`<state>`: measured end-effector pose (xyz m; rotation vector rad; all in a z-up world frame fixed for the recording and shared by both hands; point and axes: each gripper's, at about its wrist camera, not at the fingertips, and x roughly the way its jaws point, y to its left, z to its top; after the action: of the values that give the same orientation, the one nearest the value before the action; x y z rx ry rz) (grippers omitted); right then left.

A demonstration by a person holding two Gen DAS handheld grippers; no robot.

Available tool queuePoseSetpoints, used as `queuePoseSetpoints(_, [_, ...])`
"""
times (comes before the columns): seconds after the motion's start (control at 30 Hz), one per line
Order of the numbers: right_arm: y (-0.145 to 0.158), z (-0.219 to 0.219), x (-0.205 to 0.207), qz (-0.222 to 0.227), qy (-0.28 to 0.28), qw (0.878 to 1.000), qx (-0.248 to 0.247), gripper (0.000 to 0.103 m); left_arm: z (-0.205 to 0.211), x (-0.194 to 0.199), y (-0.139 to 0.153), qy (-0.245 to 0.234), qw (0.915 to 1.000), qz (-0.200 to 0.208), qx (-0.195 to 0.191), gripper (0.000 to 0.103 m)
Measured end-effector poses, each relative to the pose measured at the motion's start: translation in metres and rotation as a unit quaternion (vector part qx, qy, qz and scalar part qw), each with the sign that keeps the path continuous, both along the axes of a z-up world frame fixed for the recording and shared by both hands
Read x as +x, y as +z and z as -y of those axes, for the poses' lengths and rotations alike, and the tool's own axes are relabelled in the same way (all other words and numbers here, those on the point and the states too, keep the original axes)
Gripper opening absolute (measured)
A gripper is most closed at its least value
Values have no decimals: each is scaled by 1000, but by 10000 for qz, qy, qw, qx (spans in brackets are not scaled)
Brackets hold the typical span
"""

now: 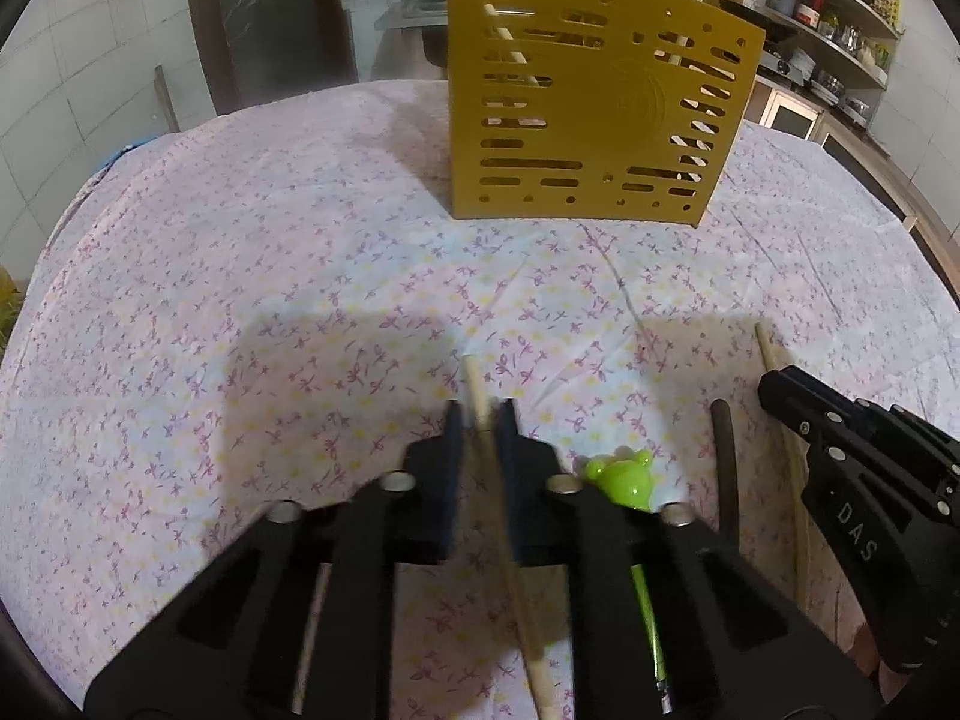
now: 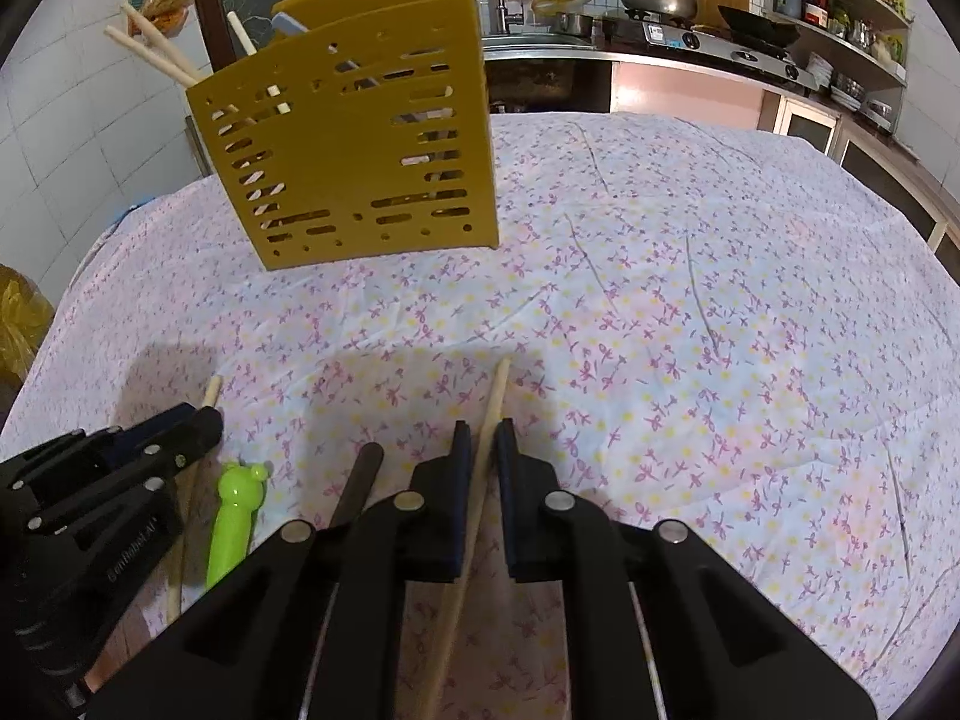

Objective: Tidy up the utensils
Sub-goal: 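Close the left tool on a chopstick while the right tool grasps another chopstick, then lift the chopstick with the left tool while the right tool carries its chopstick above the holder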

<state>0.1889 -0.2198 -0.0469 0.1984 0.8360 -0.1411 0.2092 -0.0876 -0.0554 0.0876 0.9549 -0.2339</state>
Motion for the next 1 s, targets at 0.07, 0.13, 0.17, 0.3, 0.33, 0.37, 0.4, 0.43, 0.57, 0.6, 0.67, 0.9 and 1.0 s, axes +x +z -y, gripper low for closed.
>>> queuePoseSetpoints(0.07, [0,-1,-1,19,5,10000,-23,6,-1,0,0,0,10000,7,-35,7])
queuePoseSetpoints(0.13, [1,0,-2,50,-2,10000,-17,6,-2,0,0,-7,10000,16,-54,6])
queuePoseSetpoints(0.17, [2,1,-3,73,-12,10000,-5,6,-4,0,0,3,10000,10,-89,6])
queuePoseSetpoints(0.3, [7,6,-9,244,-65,9996,85,6,-11,-2,4,20,9996,20,-279,4])
queuePoseSetpoints(0.33, [9,7,-11,326,-77,9994,121,6,-13,-5,8,27,9994,102,-321,4])
queuePoseSetpoints(0.37, [15,9,-15,469,-88,9987,171,6,-14,-6,11,29,9993,175,-343,4])
queuePoseSetpoints(0.4, [19,10,-19,590,-81,9980,214,6,-16,-9,15,24,9990,259,-377,4])
queuePoseSetpoints(0.43, [24,12,-23,744,-75,9968,269,6,-18,-11,19,22,9985,351,-425,4])
queuePoseSetpoints(0.57, [42,16,-39,1373,-129,9898,355,6,-29,-28,47,61,9937,932,-627,4])
queuePoseSetpoints(0.6, [46,16,-42,1499,-121,9880,367,6,-32,-32,54,74,9917,1101,-654,4])
queuePoseSetpoints(0.67, [53,16,-48,1796,-128,9830,350,6,-39,-42,69,118,9865,1469,-720,4])
queuePoseSetpoints(0.9, [79,6,-76,2789,-219,9600,-129,6,-57,-64,101,286,9676,2309,-978,4])
queuePoseSetpoints(1.0, [85,2,-83,3026,-206,9526,-254,6,-63,-73,109,322,9601,2570,-1054,4])
